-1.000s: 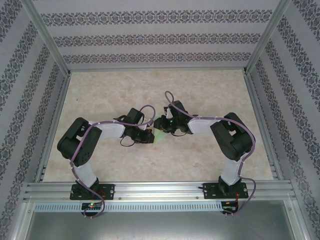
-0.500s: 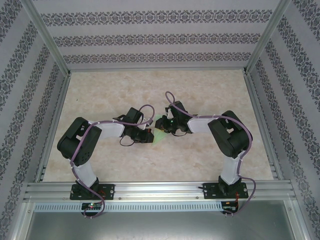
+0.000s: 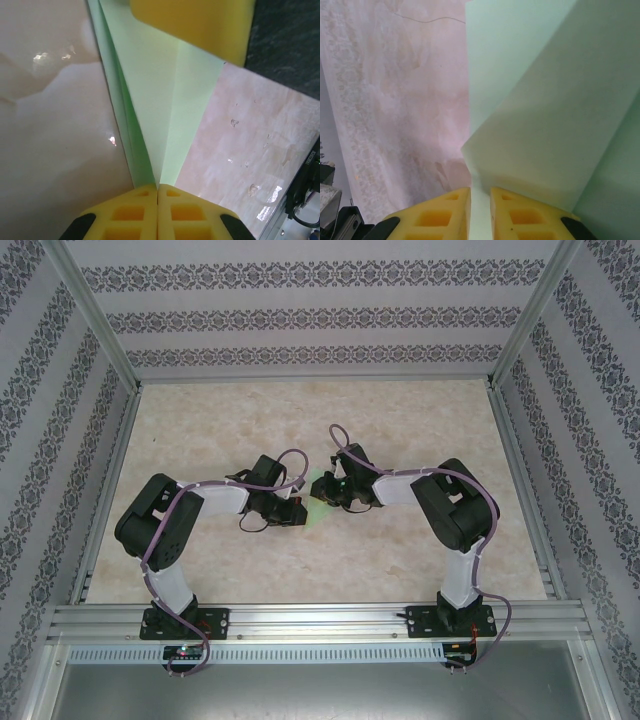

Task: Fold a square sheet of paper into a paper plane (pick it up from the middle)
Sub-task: Fourth fold the wing at the center of the table.

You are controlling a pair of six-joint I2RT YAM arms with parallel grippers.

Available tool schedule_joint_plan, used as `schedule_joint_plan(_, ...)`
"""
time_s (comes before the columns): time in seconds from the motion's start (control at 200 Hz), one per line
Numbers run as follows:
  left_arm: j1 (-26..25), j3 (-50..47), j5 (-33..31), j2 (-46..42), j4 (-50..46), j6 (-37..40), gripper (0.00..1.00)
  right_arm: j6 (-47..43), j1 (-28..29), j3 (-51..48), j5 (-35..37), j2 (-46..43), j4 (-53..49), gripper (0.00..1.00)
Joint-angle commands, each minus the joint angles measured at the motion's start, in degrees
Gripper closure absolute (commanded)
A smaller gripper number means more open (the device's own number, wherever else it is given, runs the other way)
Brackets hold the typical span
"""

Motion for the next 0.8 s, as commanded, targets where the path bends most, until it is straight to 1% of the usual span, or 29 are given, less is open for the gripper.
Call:
schedule_joint_plan(0.0,0.83,-0.37,-1.07,-0.31,-0.87,-0.46,0.87,0.98,-0.67,-1.61,3.01,2.08,0.71,0.82)
schedule_joint_plan(0.03,0.85,-0.54,-1.05,-0.56,-1.00,-0.25,0.85,0.98,-0.59,-1.73,3.12,1.98,0.50,0.82)
schedule_joint_plan(0.1,0.73,-1.08,-1.09,-0.93,-0.95,-0.09,0.84,1.02,-0.62,-1.68,3.04,1.79,0.36,0.82)
schedule_joint_plan(0.19,0.72,-1.44,-0.38,-1.04,-0.50,0.13,0.89,1.02,-0.61,-1.47,2.63,1.78,0.19,0.82)
schedule_joint_plan(0.28,0.77,-1.55,-0.26,-0.94,-0.17,0.04,0.97,0.98,-0.58,-1.37,2.70,1.70,-0.07,0.82)
schedule_joint_plan(0.525,0.77,-1.54,-1.04,-0.50,-0.94,0.44,1.00,-0.02,-0.50,-1.31,3.54,1.78,-2.35,0.82)
schedule_joint_plan(0.649,0.73,-1.68,-0.93,-1.35,-1.09,-0.09,0.97,-0.77,-0.34,-1.38,4.15,1.87,-3.37,0.82)
schedule_joint_plan(0.694,0.70,-1.79,-0.85,-2.32,-1.24,-0.30,0.90,-1.11,-0.25,-1.39,4.41,1.78,-3.76,0.82)
schedule_joint_plan(0.769,0.76,-2.05,-1.19,-4.54,-1.20,-0.64,0.85,-1.40,-0.23,-1.54,4.55,1.91,-4.15,0.82)
schedule_joint_plan(0.794,0.76,-2.05,-1.50,-5.27,-1.28,-0.93,0.82,-1.47,-0.24,-1.57,4.55,1.95,-4.15,0.82)
